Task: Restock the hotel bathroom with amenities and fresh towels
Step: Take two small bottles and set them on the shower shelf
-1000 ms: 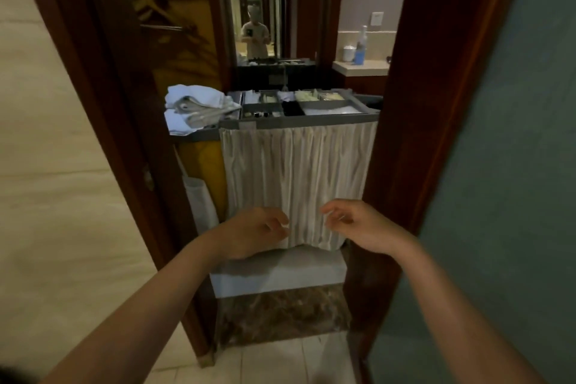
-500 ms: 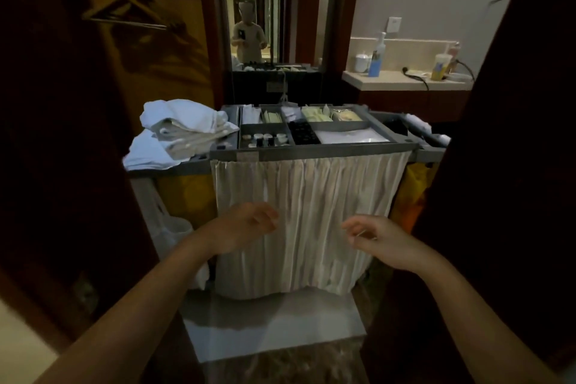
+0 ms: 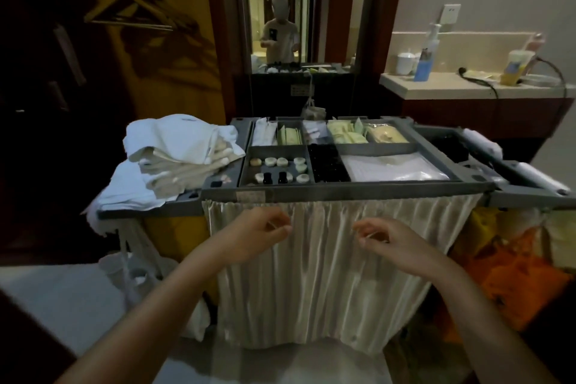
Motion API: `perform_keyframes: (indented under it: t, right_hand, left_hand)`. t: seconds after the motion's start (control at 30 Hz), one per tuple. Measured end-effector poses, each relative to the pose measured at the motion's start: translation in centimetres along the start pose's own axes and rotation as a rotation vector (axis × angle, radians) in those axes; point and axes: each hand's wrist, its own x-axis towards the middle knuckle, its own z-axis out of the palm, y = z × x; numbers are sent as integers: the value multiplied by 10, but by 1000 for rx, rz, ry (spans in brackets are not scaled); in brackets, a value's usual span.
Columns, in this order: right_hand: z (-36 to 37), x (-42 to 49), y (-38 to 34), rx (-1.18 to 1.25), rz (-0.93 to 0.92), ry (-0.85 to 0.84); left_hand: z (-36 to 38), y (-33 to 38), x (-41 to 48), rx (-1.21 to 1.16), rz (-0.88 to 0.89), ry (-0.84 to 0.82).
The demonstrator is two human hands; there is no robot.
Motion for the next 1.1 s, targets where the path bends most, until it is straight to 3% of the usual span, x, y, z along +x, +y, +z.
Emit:
perform_keyframes:
  t: [0.2,0.37,0.5,0.63,0.9,1.1]
  right_hand:
    - [-50,110,34,-13,-46,-21]
    - [-71,191,55,-24,-48,-49]
    - [-70,246,69,-42,-46,-64]
    - [-63,291,83,-71,-45,-57]
    - [-49,362,101,-304,-9,-40]
    - [-41,393,109,-425,-29,-109]
  left_hand:
    - [-14,-10,116,32,-150,-18]
    - [-28,-37,180,-42,-167,23]
    - [-28,-65,217,-64,-200,128]
    - [-28,-96,247,79,-195,221]
    - [-39,-147,285,40,-251,69]
    - [-38,-166,300,-7,-286,95]
